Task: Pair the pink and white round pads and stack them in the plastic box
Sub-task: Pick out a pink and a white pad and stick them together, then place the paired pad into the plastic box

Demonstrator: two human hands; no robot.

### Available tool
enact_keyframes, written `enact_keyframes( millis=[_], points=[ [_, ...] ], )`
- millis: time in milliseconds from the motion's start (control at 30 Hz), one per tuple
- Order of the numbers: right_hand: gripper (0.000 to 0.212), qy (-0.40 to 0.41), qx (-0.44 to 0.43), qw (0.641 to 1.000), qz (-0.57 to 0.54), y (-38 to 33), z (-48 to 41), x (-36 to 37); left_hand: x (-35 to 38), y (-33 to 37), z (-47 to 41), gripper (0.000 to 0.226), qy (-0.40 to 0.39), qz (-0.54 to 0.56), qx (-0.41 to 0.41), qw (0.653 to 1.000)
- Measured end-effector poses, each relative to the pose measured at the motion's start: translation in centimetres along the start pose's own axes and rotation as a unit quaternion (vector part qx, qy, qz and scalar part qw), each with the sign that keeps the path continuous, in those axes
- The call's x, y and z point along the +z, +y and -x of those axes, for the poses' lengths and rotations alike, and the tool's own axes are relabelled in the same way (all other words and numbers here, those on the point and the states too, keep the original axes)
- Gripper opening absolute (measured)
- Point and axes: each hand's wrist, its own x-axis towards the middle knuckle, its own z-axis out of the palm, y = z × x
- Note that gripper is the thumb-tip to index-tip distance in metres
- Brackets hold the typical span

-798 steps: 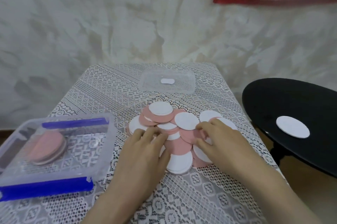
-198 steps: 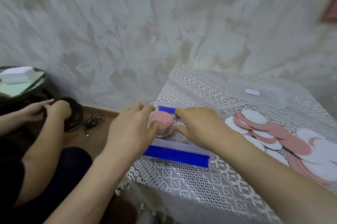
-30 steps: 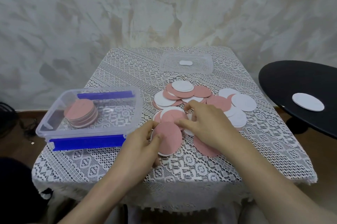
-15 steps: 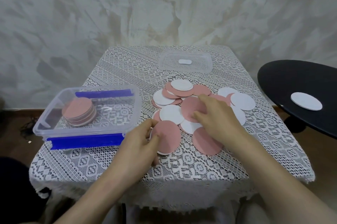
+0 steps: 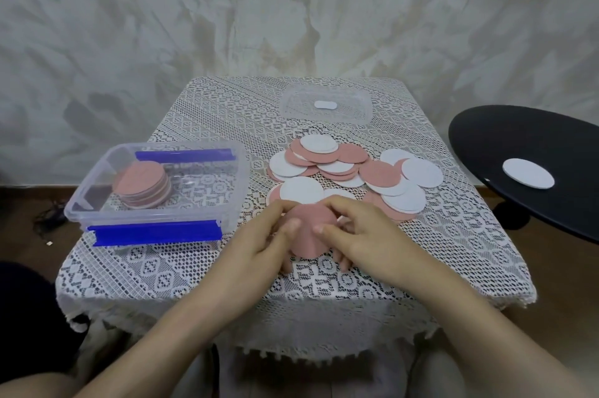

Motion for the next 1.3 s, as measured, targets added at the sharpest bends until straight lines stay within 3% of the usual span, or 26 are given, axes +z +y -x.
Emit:
enact_keyframes(
  millis=[100,300,400,633,700,1000,1300],
  points=[
    [0.004,0.017,-0.033,0.999,0.038,-0.2,0.3,0.4,0.0,-0.2,0.0,0.026,0.014,-0.073,0.027,0.997],
    [0.016,0.076,-0.109,0.962,0.239,-0.6,0.4,0.1,-0.7,-0.4,-0.1,0.009,0.052,-0.226,0.056,0.971],
    [0.005,0.054,-0.111,0.962,0.245,-0.3,0.4,0.4,-0.4,-0.4,0.0,0.016,0.047,-0.240,0.050,0.968],
    [0.011,0.068,-0.136,0.961,0.233,-0.1,0.5,0.7,-0.7,-0.5,-0.1,0.003,0.052,-0.219,0.064,0.972],
    [0.012,0.057,-0.130,0.956,0.255,-0.1,0.5,0.7,-0.6,-0.6,0.0,0.010,0.044,-0.232,0.061,0.970],
    [0.017,0.051,-0.113,0.962,0.242,-0.4,0.6,1.0,-1.0,-0.9,0.1,0.011,0.024,-0.189,0.050,0.980],
    [0.009,0.041,-0.105,0.993,0.019,-2.9,-0.4,1.6,-4.3,0.4,1.5,0.022,0.074,-0.118,0.068,0.988]
  ],
)
